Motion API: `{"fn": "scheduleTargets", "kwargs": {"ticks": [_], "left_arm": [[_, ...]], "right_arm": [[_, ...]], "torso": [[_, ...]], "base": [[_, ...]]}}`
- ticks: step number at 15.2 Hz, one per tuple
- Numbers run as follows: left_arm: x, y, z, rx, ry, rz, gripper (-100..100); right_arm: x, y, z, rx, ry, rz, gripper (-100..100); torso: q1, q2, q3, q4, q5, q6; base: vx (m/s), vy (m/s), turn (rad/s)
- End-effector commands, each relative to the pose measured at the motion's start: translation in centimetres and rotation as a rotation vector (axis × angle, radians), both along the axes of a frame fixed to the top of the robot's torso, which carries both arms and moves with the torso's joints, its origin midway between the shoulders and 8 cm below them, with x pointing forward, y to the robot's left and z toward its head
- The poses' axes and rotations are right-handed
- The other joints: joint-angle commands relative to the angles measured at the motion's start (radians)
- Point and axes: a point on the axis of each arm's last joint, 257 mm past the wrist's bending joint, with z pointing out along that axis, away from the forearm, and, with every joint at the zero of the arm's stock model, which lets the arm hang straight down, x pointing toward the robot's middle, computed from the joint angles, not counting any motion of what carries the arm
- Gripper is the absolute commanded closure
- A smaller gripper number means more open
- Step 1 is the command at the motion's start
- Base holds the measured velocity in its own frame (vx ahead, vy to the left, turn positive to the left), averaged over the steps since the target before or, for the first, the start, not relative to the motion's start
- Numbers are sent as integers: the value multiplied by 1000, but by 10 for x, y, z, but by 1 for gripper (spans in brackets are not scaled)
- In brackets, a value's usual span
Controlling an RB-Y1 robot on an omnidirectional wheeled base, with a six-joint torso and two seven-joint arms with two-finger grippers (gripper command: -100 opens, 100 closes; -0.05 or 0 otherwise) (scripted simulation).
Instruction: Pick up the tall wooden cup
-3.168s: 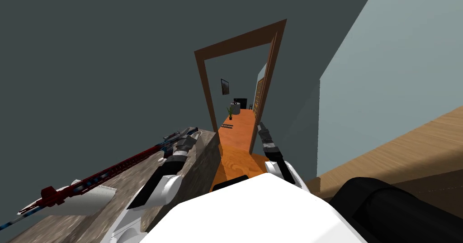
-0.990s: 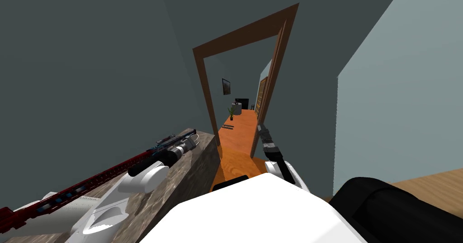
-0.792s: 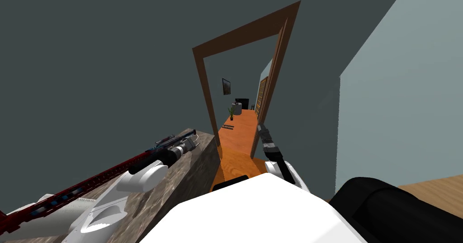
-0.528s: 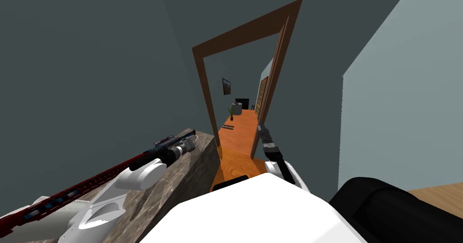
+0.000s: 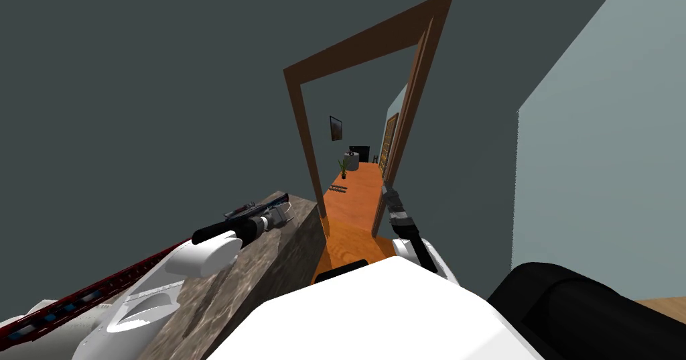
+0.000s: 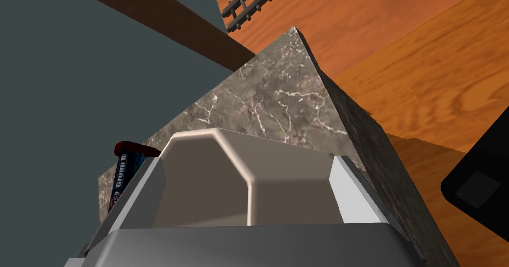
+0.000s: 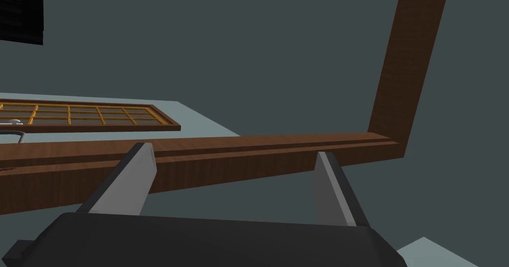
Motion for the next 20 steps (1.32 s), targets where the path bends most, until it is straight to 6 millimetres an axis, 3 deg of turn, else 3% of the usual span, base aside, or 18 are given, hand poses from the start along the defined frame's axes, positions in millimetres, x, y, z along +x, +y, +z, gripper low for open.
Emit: {"fn": "scheduleTargets", "kwargs": {"ticks": [1, 10, 20], "left_arm": [[-3, 4, 0, -19, 50, 6, -100], [-26, 13, -14, -23, 218, 22, -100], [-52, 24, -14, -34, 392, 50, -100]], "right_arm": [[0, 0, 0, 0, 0, 0, 0], [0, 0, 0, 0, 0, 0, 0], [0, 0, 0, 0, 0, 0, 0]], "torso": [[0, 0, 0, 0, 0, 0], [-1, -1, 0, 0, 0, 0], [-1, -1, -1, 0, 0, 0]], "base": [[29, -14, 20], [39, -20, 14], [42, -19, 11]]}}
